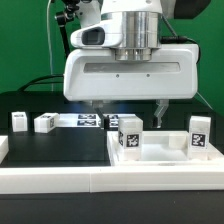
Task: Assemble square table
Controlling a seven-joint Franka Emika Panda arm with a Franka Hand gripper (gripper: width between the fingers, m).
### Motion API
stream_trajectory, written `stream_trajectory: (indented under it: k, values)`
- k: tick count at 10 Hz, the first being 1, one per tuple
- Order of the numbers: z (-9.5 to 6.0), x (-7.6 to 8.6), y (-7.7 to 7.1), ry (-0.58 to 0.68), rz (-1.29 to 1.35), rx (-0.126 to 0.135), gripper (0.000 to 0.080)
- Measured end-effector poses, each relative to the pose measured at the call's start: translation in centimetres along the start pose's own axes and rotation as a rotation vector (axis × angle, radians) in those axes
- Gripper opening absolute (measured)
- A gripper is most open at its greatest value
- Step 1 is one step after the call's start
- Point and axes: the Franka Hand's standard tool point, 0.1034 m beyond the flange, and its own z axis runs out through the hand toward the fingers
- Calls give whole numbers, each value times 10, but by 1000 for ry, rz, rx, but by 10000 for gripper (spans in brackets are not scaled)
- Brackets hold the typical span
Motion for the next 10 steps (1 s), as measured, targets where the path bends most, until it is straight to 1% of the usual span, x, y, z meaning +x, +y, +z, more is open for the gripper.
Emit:
stream_trajectory:
  k: [2,4,6,8,10]
  values:
    - [0,-1,1,-1,-11,-1,638]
    - [1,-1,1,-2,28,-1,288]
    - [1,-1,1,-2,68,-1,290]
    - [1,-1,0,-1,249,0,290]
    - [1,-1,0,2,370,1,290]
